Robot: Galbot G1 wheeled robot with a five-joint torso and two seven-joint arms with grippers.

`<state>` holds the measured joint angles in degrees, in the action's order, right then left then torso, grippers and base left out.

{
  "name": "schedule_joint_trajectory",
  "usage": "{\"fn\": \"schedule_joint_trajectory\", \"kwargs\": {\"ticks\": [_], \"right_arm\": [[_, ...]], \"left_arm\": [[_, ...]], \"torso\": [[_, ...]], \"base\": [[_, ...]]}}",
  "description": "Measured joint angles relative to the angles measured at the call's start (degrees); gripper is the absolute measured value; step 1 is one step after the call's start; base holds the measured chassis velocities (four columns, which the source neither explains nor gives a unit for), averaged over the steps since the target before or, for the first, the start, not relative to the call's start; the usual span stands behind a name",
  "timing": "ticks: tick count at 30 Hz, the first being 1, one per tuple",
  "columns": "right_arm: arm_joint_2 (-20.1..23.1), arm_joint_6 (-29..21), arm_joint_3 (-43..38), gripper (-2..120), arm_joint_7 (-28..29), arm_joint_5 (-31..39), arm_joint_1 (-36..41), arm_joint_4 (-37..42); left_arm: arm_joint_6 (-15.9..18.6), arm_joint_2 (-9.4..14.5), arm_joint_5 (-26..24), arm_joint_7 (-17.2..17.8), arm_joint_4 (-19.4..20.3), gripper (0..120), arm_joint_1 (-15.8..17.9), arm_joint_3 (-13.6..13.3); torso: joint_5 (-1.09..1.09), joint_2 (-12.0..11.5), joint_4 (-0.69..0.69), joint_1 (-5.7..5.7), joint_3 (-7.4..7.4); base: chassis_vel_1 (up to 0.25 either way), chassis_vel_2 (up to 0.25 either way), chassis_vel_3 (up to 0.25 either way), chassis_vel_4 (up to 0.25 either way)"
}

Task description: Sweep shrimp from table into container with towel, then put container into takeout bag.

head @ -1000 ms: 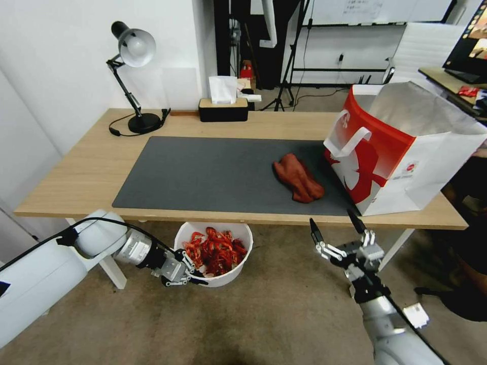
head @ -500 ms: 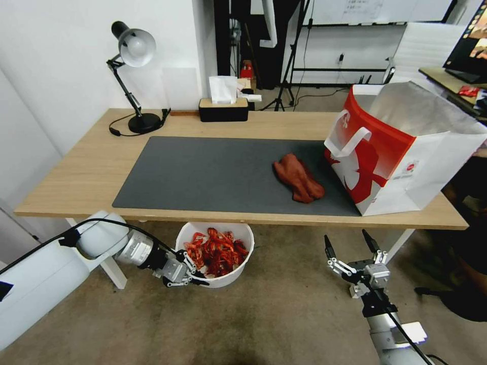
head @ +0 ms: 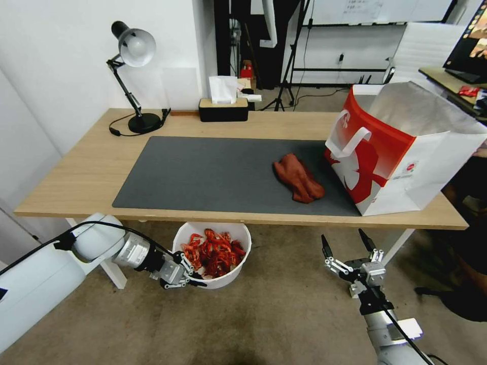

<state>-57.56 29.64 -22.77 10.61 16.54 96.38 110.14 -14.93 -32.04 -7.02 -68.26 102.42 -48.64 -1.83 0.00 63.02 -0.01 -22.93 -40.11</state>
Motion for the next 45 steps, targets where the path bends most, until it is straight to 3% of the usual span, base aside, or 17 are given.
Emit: {"fn": "schedule_joint_trajectory", "kwargs": {"ticks": [3, 5, 6, 9, 10, 13, 20, 24, 27, 31, 33, 34, 36, 38, 40, 41, 45], "right_arm": [[0.1, -0.1, 0.0, 98, 0.0, 0.0, -0.1, 0.0], [0.2, -0.3, 0.2, 98, 0.0, 0.0, -0.6, -0.2], [0.2, -0.3, 0.2, 98, 0.0, 0.0, -0.6, -0.2], [0.3, -0.5, 0.7, 98, 0.0, 0.0, -1.1, -0.5], [0.3, -0.5, 0.7, 98, 0.0, 0.0, -1.1, -0.5], [0.5, -0.6, 1.1, 96, 0.0, 0.2, -1.7, -0.7], [0.8, -0.6, 1.6, 95, 0.0, 0.2, -2.2, -0.9], [0.9, -0.7, 1.7, 95, 0.0, 0.2, -2.2, -1.0], [1.0, -0.7, 1.9, 95, -0.1, 0.3, -2.4, -1.2], [1.0, -0.7, 1.9, 94, -0.1, 0.3, -2.5, -1.2], [1.2, -0.7, 2.0, 93, -0.1, 0.3, -2.7, -1.2], [1.2, -0.7, 2.0, 93, -0.1, 0.3, -2.7, -1.2], [1.4, -1.0, 2.2, 93, -0.1, 0.4, -3.1, -1.1], [1.5, -1.1, 2.4, 93, -0.1, 0.4, -3.2, -1.0], [1.6, -1.4, 2.7, 93, -0.1, 0.4, -3.6, -0.9], [1.7, -1.6, 3.0, 93, -0.1, 0.4, -4.0, -0.8], [1.5, -2.2, 3.1, 93, -0.1, 0.3, -4.3, -0.2]], "left_arm": [[-0.2, 0.6, 0.1, -0.1, 0.7, 0, -1.6, 1.3], [-1.1, 2.7, 0.1, -0.2, 3.4, 0, -8.1, 6.8], [-1.1, 2.7, 0.1, -0.2, 3.4, 0, -8.1, 6.8], [-1.9, 4.5, 0.0, -0.2, 6.3, 0, -15.1, 12.0], [-1.9, 4.5, 0.0, -0.2, 6.3, 0, -15.1, 12.0], [-2.5, 5.5, 0.1, -0.4, 9.1, 0, -21.7, 17.8], [-2.7, 8.1, -1.1, -1.3, 13.6, 0, -25.6, 23.5], [-2.1, 10.0, -2.7, -1.3, 15.1, 0, -25.2, 24.6], [-0.6, 13.5, -6.6, -0.6, 17.0, 0, -22.7, 26.0], [0.0, 15.0, -8.5, 0.2, 17.4, 0, -21.6, 26.3], [0.7, 17.7, -11.8, 1.8, 17.6, 0, -19.3, 26.8], [0.7, 17.7, -11.8, 1.8, 17.6, 0, -19.3, 26.8], [1.2, 19.9, -15.1, 3.7, 17.4, 0, -15.8, 25.8], [1.3, 20.2, -15.5, 3.9, 17.3, 0, -14.9, 25.3], [1.7, 20.8, -16.9, 4.6, 16.8, 0, -11.4, 23.6], [2.0, 21.2, -18.2, 5.4, 16.0, 0, -7.8, 22.1], [2.1, 21.6, -20.2, 6.5, 14.1, 0, -3.4, 20.3]], "torso": [[-0.01, 0.0, 0.0, 0.0, 0.0], [-0.02, 0.0, 0.02, 0.01, 0.0], [-0.02, 0.0, 0.02, 0.01, 0.0], [-0.02, 0.0, 0.01, 0.0, 0.0], [-0.02, 0.0, 0.01, 0.0, 0.0], [0.0, 0.0, 0.02, 0.01, 0.0], [0.0, 0.0, 0.01, 0.01, 0.0], [-0.01, 0.0, 0.0, 0.01, 0.0], [0.0, 0.0, 0.0, 0.01, 0.0], [0.0, 0.0, 0.0, 0.01, 0.0], [-0.01, 0.0, 0.0, 0.01, 0.0], [-0.01, 0.0, 0.0, 0.01, 0.0], [0.0, 0.0, 0.01, 0.01, 0.0], [0.0, 0.0, 0.01, 0.01, 0.0], [-0.01, 0.0, 0.0, 0.01, 0.0], [0.0, 0.0, 0.0, 0.01, 0.0], [-0.01, 0.0, 0.01, 0.01, 0.0]], "base": [[0.0, 0.0, 0.0, 0.0], [0.0, 0.0, 0.0, 0.0], [0.0, 0.0, 0.0, 0.0], [0.0, 0.0, 0.0, 0.0], [0.0, 0.0, 0.0, 0.0], [0.0, 0.0, 0.0, 0.0], [0.0, 0.0, 0.0, 0.0], [0.0, 0.0, 0.0, 0.0], [0.0, 0.0, 0.0, 0.0], [0.0, 0.0, 0.0, 0.0], [0.0, 0.0, 0.0, 0.0], [0.0, 0.0, 0.0, 0.0], [0.0, 0.0, 0.0, 0.0], [0.0, 0.0, 0.0, 0.0], [0.0, 0.0, 0.0, 0.0], [0.0, 0.0, 0.0, 0.0], [0.0, 0.0, 0.0, 0.0]]}}
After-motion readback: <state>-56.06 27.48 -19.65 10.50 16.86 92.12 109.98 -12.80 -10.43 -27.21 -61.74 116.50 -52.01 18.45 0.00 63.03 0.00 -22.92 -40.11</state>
